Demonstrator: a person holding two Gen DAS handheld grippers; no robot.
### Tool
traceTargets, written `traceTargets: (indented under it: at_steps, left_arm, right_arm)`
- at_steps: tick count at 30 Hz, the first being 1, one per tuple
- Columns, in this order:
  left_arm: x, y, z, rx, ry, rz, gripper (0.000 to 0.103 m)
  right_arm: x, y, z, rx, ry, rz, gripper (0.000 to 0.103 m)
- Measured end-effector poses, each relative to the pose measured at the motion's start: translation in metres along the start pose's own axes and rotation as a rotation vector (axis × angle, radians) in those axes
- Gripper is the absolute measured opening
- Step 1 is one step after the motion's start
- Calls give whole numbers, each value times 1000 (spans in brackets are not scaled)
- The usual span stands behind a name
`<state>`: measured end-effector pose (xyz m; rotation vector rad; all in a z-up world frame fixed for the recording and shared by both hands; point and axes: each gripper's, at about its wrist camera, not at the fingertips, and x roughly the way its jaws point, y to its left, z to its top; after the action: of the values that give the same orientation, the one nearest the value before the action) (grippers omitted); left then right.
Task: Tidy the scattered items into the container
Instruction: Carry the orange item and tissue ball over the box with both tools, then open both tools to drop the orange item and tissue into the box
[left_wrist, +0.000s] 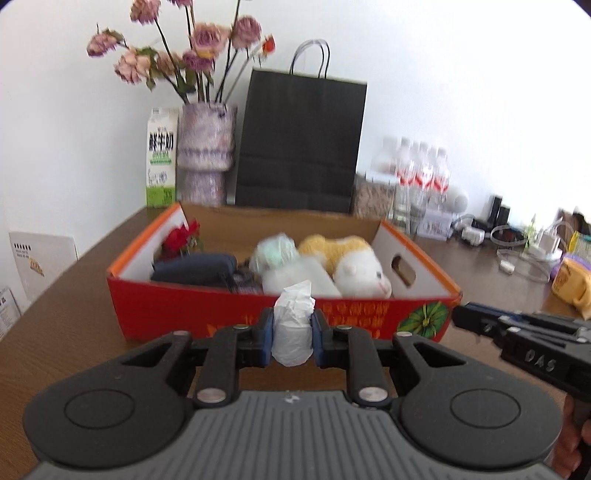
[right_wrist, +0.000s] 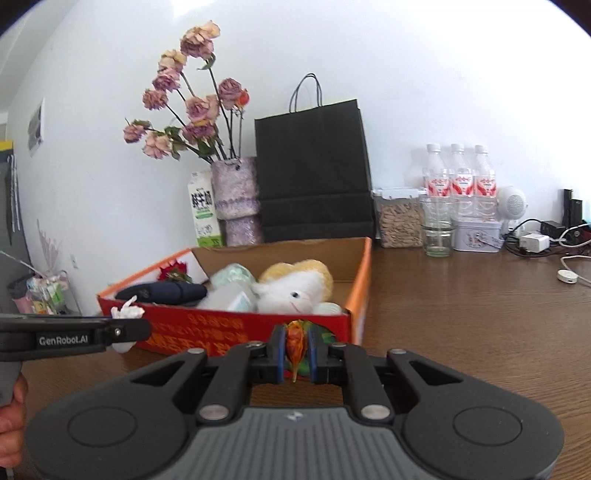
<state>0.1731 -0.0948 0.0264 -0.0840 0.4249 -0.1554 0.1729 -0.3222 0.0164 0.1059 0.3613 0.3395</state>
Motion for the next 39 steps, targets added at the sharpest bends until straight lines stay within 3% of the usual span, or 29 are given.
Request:
traceTargets:
  at_steps: [7, 13, 15, 21, 31, 33, 34, 35, 36, 37, 38, 39]
  left_arm:
    - [5, 16, 38, -2, -118, -25, 21]
    - [47, 26, 70, -6, -190, -2, 21]
    - [64, 33, 65, -24, -190, -3, 21]
    - [94, 46, 50, 2, -82, 10, 21]
    - [86, 35, 41, 66, -140, 41, 22]
    - [83, 34, 41, 72, -158, 57, 24]
    - [81, 34, 41, 73, -164, 73, 30]
    - [80, 33, 41, 72, -171, 89, 48]
    - [77, 34, 41, 66, -180, 109, 58]
    - [72, 35, 41, 49, -204, 158, 70]
    - [69, 36, 41, 38, -227, 198, 85]
    - [64, 39, 42, 24, -253, 223, 93]
  right_arm:
    - [31, 37, 40, -31, -39, 28, 11]
    - [78, 46, 77, 2, -88, -19, 11]
    - [95, 44, 77, 25, -85, -34, 11]
    - [122, 41, 53, 36, -43, -6, 11]
    - [118, 40, 48, 28, -57, -12, 11]
    - [117, 40, 49, 22, -59, -17, 14]
    - [116, 41, 49, 16, -54, -18, 15]
    - [116, 42, 48, 8, -48, -22, 26]
    - [115, 43, 47, 1, -48, -18, 38]
    - [113, 44, 46, -1, -56, -17, 65]
    - [110, 44, 46, 1, -72, -53, 85]
    - [107, 44, 47, -1, -85, -89, 92]
